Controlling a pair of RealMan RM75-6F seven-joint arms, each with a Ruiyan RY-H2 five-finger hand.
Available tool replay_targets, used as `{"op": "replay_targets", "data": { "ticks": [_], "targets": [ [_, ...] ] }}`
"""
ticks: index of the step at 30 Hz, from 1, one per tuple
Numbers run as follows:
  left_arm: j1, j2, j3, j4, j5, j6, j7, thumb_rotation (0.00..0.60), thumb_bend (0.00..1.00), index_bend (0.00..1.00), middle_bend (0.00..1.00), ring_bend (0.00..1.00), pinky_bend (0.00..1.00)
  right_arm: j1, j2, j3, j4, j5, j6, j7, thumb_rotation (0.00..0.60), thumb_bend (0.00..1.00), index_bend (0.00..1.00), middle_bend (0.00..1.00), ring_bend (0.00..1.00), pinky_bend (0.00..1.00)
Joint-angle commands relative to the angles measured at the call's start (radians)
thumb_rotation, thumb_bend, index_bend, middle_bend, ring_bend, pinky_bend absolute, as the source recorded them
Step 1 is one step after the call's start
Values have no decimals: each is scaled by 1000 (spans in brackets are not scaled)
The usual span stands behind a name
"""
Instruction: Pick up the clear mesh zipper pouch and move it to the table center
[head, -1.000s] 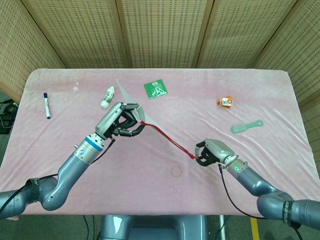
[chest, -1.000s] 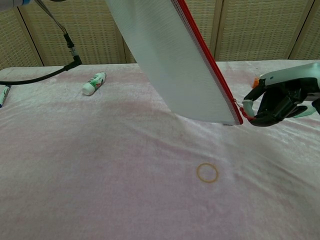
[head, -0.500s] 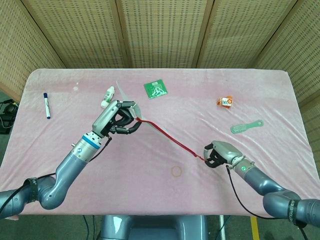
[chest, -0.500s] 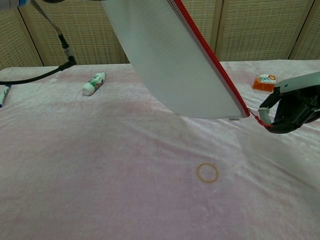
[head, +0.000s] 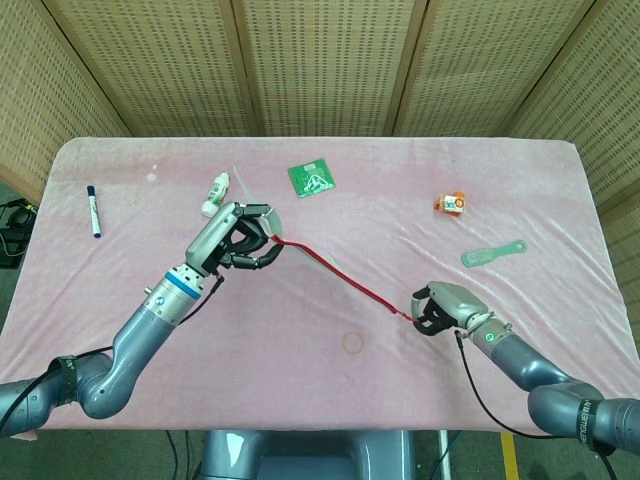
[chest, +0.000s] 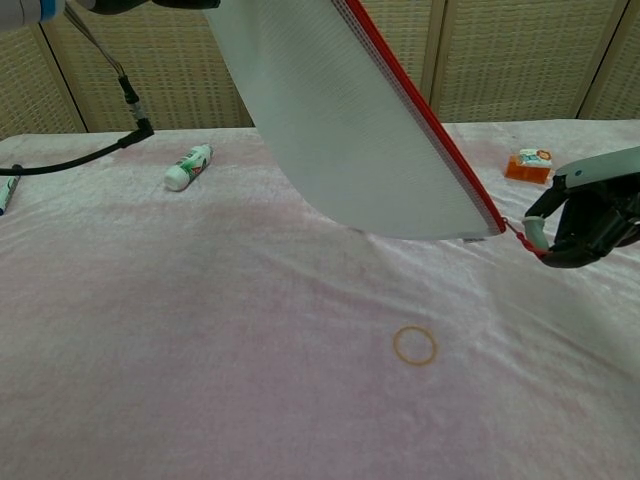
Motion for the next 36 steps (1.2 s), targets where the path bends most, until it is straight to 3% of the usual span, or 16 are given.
{"op": "replay_targets", "data": {
  "ticks": [1,14,16,17,18,20,21,24,30,32,34,36],
  "targets": [
    [1,0,-1,0,-3,2,0,600,707,867,1000,831,1000,0,1,-3,1,2,2,-4,600,799,798,993,961,1000],
    [11,7,-2,-7,-9,9,1,600,698,858,1000,831,1000,-2,9,-16,1,23,14,-18,600,799,799,993,961,1000],
    [12,8,-1,-10,-8,8,1,600,543,744,1000,831,1000,-2,10,-15,-2,25,16,-19,600,735,764,993,962,1000],
    [12,8,0,-10,-4,8,0,600,362,570,1000,831,1000,-4,10,-13,-4,25,20,-17,600,608,673,992,962,1000],
    [13,9,3,-9,2,8,2,600,169,343,1000,831,1000,-8,9,-9,-6,22,28,-14,600,414,520,992,962,1000],
    [12,18,14,-8,17,-6,3,600,14,66,997,831,999,-19,7,-1,-9,11,41,-2,600,114,232,987,962,1000],
    [12,27,20,-10,29,-15,2,600,0,7,991,831,998,-26,7,3,-9,3,47,3,600,27,110,984,962,1000],
    [18,46,33,-12,54,-17,13,600,0,0,978,831,997,-45,7,11,-8,-31,80,3,600,0,2,976,961,1000],
    [74,90,65,-29,93,48,45,600,0,0,930,808,974,-91,23,10,-25,-127,175,-29,600,0,0,923,935,1000],
    [100,112,79,-24,104,76,68,600,0,0,850,742,917,-117,29,10,-35,-174,235,-42,600,0,0,841,873,986],
    [132,134,95,-17,114,117,111,600,0,0,648,581,754,-155,30,12,-47,-231,313,-42,600,0,0,712,758,880],
    [172,158,120,-11,119,168,194,600,0,0,289,268,432,-204,26,13,-50,-300,411,-34,600,0,0,459,480,579]
  ]
}}
